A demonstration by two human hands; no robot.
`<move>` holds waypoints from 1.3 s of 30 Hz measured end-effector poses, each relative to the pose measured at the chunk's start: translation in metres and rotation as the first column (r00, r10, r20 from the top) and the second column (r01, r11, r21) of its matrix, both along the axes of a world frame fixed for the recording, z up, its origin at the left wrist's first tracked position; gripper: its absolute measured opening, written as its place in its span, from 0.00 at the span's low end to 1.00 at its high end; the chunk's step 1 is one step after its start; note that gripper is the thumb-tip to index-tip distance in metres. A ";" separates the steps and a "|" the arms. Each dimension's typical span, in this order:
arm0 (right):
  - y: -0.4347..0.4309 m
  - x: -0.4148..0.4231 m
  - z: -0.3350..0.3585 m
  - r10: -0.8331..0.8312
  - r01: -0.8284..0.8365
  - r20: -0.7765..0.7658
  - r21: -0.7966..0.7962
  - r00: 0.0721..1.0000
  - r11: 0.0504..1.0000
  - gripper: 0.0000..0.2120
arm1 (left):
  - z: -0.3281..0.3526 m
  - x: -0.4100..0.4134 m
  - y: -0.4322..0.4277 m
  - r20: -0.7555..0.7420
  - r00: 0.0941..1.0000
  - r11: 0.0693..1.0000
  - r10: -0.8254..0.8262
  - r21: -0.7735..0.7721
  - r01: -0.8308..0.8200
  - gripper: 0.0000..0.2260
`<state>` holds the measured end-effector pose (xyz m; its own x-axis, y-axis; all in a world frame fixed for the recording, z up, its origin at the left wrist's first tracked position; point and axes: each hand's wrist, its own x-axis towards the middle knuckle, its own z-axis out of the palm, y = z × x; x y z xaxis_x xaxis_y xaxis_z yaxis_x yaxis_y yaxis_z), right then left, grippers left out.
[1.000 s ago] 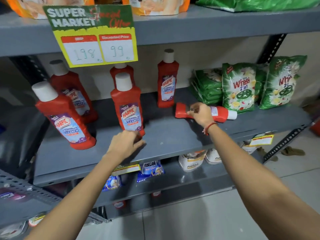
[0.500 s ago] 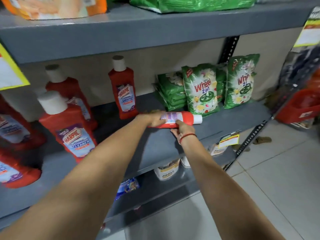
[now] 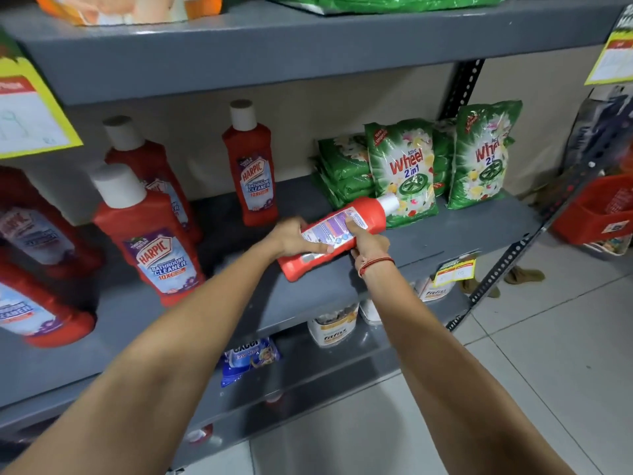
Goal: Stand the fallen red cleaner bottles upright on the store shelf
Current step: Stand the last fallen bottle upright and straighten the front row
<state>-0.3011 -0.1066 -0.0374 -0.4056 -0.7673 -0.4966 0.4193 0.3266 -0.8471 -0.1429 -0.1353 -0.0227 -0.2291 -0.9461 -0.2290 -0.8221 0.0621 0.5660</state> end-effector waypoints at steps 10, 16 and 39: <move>0.009 0.040 0.071 0.357 -0.530 -0.417 -0.443 0.836 0.723 0.27 | 0.014 0.047 0.052 -0.489 0.866 0.976 0.105 -0.114 -0.183 0.20; 0.006 0.051 0.080 0.495 -0.780 -0.622 -0.347 0.607 0.521 0.29 | 0.004 0.055 0.067 -0.436 0.858 0.851 0.270 -0.308 -0.425 0.24; 0.042 0.075 0.079 0.060 -0.558 -0.863 -0.271 0.502 0.785 0.24 | -0.012 -0.019 0.092 -0.646 0.588 0.650 0.486 -0.182 -0.738 0.30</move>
<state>-0.2263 -0.0646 0.0421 -0.1041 -0.9328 0.3451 -0.5311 -0.2413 -0.8122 -0.1616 -0.0434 -0.0350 0.4873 -0.8601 0.1510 -0.3417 -0.0287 0.9394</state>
